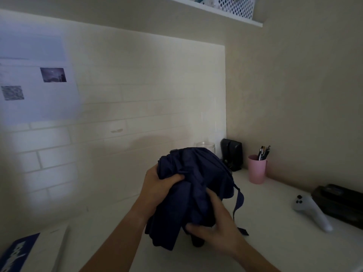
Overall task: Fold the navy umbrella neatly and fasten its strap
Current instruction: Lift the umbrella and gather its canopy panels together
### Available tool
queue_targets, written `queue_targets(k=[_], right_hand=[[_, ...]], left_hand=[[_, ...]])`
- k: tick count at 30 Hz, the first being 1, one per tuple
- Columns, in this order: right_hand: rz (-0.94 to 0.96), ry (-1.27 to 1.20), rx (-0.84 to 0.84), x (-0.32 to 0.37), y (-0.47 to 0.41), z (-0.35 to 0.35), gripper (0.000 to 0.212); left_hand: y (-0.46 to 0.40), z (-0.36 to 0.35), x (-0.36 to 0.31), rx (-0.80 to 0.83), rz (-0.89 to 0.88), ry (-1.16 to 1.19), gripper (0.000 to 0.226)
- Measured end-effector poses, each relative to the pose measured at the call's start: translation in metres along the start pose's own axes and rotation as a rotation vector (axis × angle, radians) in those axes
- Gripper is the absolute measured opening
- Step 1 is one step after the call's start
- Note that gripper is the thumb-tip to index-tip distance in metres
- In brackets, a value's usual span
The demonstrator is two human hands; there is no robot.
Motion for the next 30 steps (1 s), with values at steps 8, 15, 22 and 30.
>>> queue_targets(k=[8, 15, 22, 30], right_hand=[[0.111, 0.470, -0.509, 0.048, -0.042, 0.079, 0.072], [-0.103, -0.023, -0.032, 0.029, -0.077, 0.046, 0.078], [-0.063, 0.026, -0.043, 0.034, -0.075, 0.051, 0.043], [-0.360, -0.195, 0.118, 0.026, -0.070, 0.065, 0.066]], left_hand=[[-0.005, -0.008, -0.004, 0.107, 0.023, 0.056, 0.018], [0.001, -0.016, -0.013, 0.215, 0.047, 0.084, 0.014], [0.004, 0.019, -0.017, 0.270, -0.062, -0.226, 0.090], [-0.008, 0.054, -0.024, 0.244, -0.048, -0.536, 0.042]])
Point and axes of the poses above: each hand's wrist, its own y-axis away from the middle knuckle, its own z-axis out of the back of the hand, x = y × z, the point moved 5 cm from there along -y, towards the middle knuckle, and after that the axes turned 9 degrees about z, right-handed, at the moved point
